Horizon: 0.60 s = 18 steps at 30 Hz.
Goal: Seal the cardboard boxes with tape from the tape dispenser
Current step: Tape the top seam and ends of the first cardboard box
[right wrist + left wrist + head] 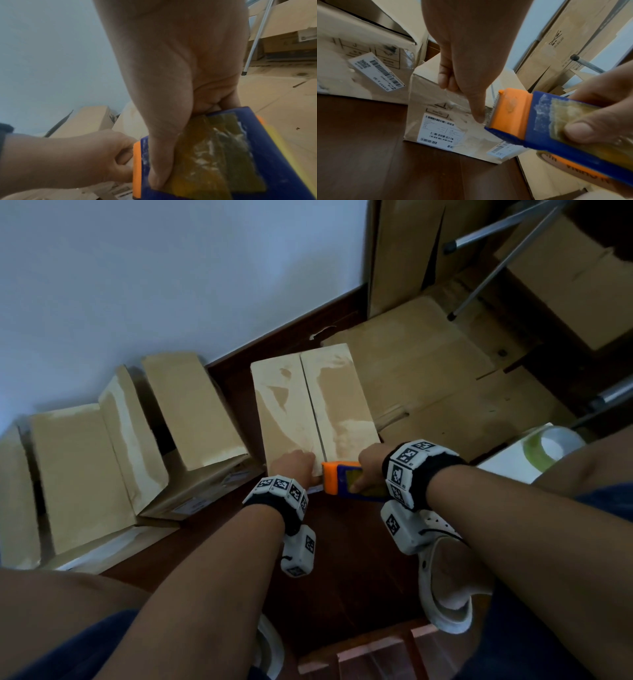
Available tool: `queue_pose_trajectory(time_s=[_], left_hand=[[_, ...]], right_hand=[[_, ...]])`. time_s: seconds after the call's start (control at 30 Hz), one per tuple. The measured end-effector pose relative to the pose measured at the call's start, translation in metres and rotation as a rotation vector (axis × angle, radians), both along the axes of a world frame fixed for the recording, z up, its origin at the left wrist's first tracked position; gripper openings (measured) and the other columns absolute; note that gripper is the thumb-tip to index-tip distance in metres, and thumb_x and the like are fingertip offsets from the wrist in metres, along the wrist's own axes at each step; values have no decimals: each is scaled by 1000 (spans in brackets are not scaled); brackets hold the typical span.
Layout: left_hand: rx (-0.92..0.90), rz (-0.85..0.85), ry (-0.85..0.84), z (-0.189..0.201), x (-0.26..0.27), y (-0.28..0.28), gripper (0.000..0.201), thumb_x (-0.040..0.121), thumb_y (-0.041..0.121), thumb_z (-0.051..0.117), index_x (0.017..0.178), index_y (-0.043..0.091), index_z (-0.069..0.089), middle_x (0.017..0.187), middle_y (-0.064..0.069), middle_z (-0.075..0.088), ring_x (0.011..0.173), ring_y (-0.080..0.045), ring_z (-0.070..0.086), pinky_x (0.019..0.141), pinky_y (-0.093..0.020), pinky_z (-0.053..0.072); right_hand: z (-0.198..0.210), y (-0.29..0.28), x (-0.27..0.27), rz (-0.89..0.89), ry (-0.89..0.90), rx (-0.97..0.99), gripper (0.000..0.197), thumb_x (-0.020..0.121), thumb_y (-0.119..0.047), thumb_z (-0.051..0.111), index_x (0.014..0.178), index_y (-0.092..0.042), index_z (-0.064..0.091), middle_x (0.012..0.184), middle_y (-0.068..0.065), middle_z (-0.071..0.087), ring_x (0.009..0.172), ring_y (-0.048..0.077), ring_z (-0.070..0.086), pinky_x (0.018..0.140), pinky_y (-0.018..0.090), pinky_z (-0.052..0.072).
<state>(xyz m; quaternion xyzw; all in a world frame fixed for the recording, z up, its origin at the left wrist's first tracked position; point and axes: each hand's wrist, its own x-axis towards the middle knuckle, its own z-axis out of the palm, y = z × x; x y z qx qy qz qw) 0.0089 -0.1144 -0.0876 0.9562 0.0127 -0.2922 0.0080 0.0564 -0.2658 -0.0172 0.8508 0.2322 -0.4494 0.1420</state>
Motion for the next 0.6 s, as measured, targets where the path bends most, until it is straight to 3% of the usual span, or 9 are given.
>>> queue_pose_trajectory(time_s=[0.1,0.17,0.23,0.33,0.4,0.43,0.47,0.53,0.6], left_hand=[[15,9,25,-1,1,-1,22,90,26,57,108,13,60,107,-8,62,97,-26,61,77,-33,47],[5,19,34,-1,1,1,24,89,28,59,109,14,58,110,-9,61,99,-26,61,82,-35,49],[-6,15,40,0,1,1,28,88,31,60,110,14,57,111,-9,61,102,-27,60,85,-37,50],[-3,3,11,-2,0,3,31,87,34,62,110,13,57,112,-10,60,103,-28,59,83,-36,48],[2,-20,-15,-2,-1,4,34,88,38,61,109,12,57,111,-10,60,103,-28,59,80,-35,45],[0,-32,-28,-2,-2,4,34,88,39,61,108,12,57,111,-10,60,104,-28,58,80,-35,45],[-2,-41,-36,-3,-2,5,34,89,39,60,108,12,56,111,-11,61,103,-28,58,80,-35,44],[-2,-46,-45,-2,-2,6,33,89,38,60,109,12,56,112,-11,60,103,-28,58,80,-35,44],[-3,-45,-49,-2,-4,7,35,89,39,60,111,11,55,113,-11,59,104,-29,58,81,-36,44]], right_hand=[[2,-4,0,-58,-12,40,56,83,-62,60,69,-9,49,62,3,46,52,16,44,48,27,36],[0,-4,-1,-76,-5,62,59,81,-65,59,72,-8,51,67,5,49,57,18,48,56,29,44],[-26,-7,7,-123,-1,43,68,71,-73,63,80,-5,58,75,8,57,68,24,57,70,37,53],[-53,-28,18,-161,-22,34,69,49,-76,77,74,-13,64,73,3,64,71,27,62,72,41,53],[-19,-47,6,-261,-50,76,50,67,-58,79,90,-16,63,86,-1,55,81,22,53,77,33,44],[-6,-57,2,-299,-64,142,44,78,-47,75,106,-15,63,91,1,48,85,20,45,76,31,38],[-7,-66,2,-321,-90,198,45,82,-41,72,116,-13,62,90,2,44,87,19,41,75,30,35],[-8,-78,1,-350,-123,265,45,82,-39,72,117,-13,61,81,-1,42,86,19,40,75,29,34],[-14,-76,0,-354,-140,282,36,82,-38,73,107,-17,59,73,-3,39,85,18,40,74,28,34]])
